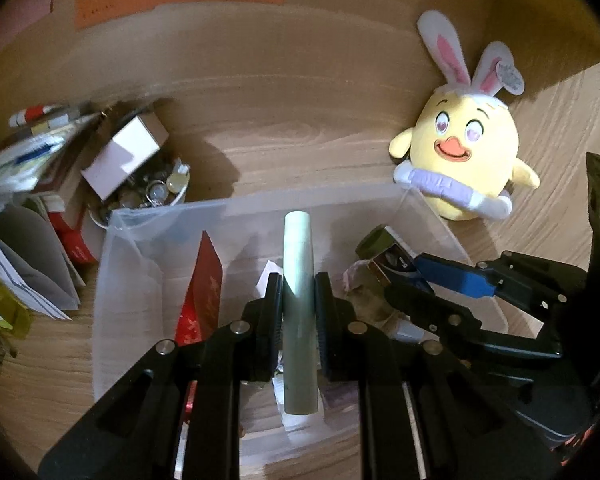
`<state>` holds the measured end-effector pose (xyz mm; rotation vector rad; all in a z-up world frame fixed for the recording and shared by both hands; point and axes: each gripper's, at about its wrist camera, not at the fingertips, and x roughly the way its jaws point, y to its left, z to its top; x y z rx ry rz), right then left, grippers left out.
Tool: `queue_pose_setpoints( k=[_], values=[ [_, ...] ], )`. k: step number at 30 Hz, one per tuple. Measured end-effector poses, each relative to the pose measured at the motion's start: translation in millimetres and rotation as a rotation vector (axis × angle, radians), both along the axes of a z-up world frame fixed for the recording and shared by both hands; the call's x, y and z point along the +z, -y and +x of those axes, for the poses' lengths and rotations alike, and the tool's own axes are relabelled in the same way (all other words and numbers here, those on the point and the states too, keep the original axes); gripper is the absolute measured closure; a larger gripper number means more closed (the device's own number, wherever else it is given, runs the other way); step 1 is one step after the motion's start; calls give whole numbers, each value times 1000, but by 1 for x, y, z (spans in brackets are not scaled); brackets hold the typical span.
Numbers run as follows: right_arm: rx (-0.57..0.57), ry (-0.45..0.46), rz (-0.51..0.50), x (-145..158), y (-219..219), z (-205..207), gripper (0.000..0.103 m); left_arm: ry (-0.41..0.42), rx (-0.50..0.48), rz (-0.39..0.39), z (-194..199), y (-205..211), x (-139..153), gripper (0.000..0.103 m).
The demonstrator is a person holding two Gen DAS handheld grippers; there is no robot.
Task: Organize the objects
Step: 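Open the left tool to drop the stick while the right tool releases the blue box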
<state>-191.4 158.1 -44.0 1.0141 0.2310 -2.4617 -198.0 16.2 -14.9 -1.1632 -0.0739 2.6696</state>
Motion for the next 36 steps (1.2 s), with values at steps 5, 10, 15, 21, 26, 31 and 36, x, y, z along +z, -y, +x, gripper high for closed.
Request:
queue_pose_setpoints(
  k=[5,10,15,21,26,31,36],
  values=[
    [3,21,13,-6,3,-3,78,0,7,-7,0,0,-3,88],
    [7,29,20,-9,5,-2,78,-9,15,-1,4,3,1,88],
    [11,28,23,-8,5,-1,78,-14,18,17,9,8,7,88],
    [31,9,22,2,4,9,77,-44,33,35,23,16,20,86],
    [43,-55,5,21,1,26,59,-78,45,50,39,24,30,73],
    [43,-80,-7,31,-4,38,59,-107,54,40,57,28,35,61],
    [42,-87,-14,35,-8,47,59,-152,80,33,76,34,40,45]
  ],
)
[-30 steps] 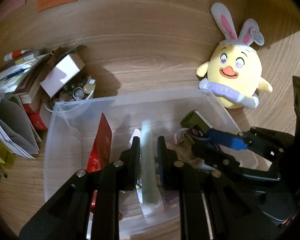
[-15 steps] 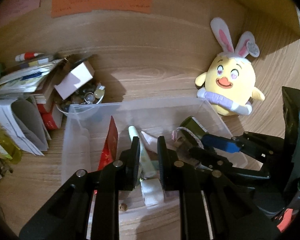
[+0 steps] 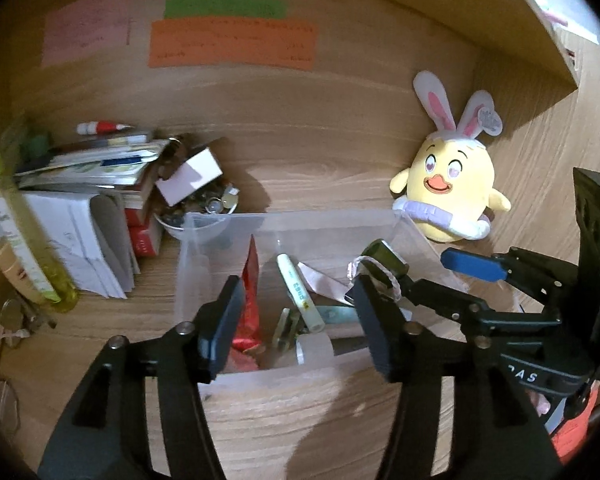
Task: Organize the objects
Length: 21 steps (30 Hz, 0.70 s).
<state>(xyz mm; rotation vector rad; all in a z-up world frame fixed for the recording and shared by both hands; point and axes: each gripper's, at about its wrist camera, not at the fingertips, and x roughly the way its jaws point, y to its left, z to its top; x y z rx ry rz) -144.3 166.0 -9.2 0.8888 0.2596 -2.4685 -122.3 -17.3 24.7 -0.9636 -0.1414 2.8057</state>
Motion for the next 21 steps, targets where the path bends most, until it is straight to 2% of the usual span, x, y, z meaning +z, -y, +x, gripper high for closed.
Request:
queue_pose_setpoints(
  k=[3,11,14,17,21],
  values=[
    [-2,-5,-5,2,-2,6,58,-10,3,-2,9,2,0,36],
    [-21,-59,-3,6,-7,27,30,-33,17,-44,28,0,-8,18],
    [-26,-76,-11,8,-10,35,28,-39,20,-49,34,-1,-10,10],
    [-26,-81,-23,8,-13,41,21,-42,24,-49,39,-1,-13,7],
    [-28,-94,-39,8,-16,49,17,-47,41,-54,44,-1,-17,5]
  ],
)
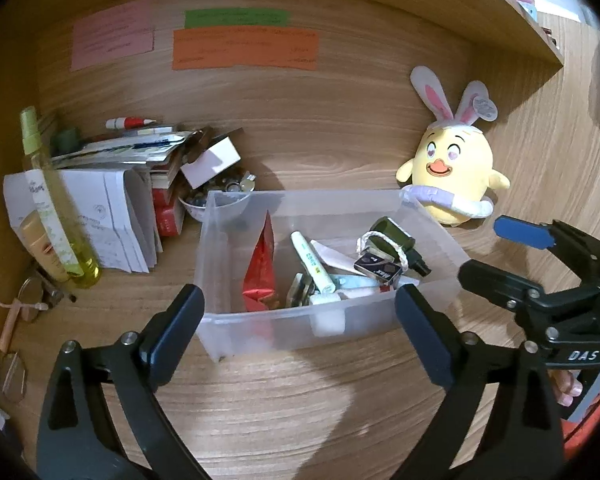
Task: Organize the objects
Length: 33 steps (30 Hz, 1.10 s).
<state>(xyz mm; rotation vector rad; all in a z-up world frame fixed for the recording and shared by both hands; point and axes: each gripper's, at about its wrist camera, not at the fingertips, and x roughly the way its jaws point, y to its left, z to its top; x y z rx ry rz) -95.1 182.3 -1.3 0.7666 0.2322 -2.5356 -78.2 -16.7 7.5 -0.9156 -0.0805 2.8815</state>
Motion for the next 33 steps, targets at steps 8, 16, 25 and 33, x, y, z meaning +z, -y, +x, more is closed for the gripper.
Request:
queue_pose_setpoints(
  k=[8,16,25,33],
  values=[
    [-17,18,6,-13,-1,5,12,12,25,-2,2,3,-12,5],
    [-15,39,-2,-18,-2,4,12,12,22,-14,5,1,-17,5],
    [-13,43,-4,-18,-2,3,12,27,22,5,4,3,-18,5],
    [-13,47,-8,-18,-2,3,12,37,22,11,4,4,-21,5]
  ],
)
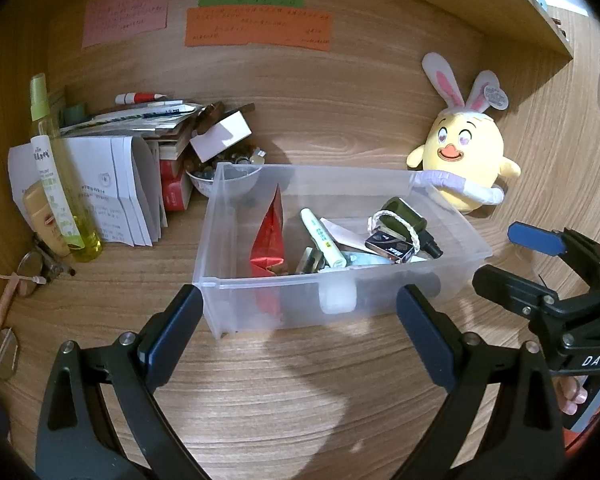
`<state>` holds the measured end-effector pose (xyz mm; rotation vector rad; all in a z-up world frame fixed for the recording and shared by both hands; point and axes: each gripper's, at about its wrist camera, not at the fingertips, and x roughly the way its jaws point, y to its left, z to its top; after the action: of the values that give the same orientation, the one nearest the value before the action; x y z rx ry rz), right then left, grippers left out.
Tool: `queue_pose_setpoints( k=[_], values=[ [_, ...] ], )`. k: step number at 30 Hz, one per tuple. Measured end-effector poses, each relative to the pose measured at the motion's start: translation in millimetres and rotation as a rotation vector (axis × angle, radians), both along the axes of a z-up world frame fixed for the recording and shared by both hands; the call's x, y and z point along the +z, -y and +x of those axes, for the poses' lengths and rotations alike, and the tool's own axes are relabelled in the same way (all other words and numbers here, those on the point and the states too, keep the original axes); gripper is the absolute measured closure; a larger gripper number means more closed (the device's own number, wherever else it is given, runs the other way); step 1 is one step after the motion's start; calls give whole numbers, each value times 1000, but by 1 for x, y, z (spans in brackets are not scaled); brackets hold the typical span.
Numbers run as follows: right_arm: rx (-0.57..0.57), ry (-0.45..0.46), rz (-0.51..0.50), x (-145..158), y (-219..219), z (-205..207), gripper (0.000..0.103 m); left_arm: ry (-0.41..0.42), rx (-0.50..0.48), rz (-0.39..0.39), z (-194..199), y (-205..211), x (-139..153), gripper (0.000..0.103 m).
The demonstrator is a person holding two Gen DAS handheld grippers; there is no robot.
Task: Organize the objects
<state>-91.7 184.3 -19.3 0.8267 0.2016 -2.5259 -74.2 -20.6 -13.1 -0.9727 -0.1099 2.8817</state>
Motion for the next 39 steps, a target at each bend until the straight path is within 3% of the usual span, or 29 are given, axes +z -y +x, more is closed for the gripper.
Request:
queue_pose_setpoints(
  k=[39],
  values=[
    [-14,44,-51,-6,-13,-6,10,7,-16,-8,-2,-9,0,5]
  ],
)
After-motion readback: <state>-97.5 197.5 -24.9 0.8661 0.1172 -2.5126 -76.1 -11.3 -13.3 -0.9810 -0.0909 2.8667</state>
